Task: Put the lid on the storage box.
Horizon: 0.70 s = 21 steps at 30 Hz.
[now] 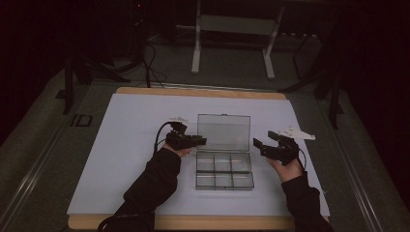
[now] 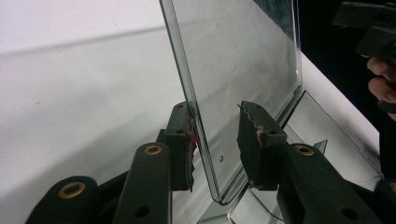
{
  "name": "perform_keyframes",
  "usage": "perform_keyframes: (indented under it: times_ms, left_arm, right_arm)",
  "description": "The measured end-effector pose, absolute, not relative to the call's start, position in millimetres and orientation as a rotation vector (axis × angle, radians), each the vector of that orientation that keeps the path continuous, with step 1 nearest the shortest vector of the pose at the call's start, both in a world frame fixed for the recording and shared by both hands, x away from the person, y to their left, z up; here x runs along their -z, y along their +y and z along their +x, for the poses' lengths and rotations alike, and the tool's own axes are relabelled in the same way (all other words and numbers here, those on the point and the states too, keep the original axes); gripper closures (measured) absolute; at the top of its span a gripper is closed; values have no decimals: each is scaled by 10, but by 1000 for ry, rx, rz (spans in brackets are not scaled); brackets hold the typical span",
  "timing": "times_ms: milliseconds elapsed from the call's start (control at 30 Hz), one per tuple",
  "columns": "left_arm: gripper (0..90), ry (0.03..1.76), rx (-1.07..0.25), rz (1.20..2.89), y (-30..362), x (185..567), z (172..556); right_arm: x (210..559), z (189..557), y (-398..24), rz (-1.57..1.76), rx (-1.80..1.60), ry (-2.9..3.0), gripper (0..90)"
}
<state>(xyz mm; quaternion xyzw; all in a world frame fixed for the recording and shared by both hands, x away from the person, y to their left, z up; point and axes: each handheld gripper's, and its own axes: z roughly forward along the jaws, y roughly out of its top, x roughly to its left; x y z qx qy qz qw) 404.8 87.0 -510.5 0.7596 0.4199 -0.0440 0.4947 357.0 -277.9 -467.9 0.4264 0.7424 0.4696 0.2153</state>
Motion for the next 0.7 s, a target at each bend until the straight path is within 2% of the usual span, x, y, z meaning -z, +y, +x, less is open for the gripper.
perform_keyframes:
  times_ms: [400, 700]
  left_arm:
    - [719, 981, 65, 1842, 901, 5087, 4020]
    - [752, 960, 40, 1849, 917, 5048, 3991]
  right_arm:
    - [4861, 3866, -2490, 1166, -1272, 2211, 639]
    - [4822, 3865, -2500, 1163, -1279, 2214, 702]
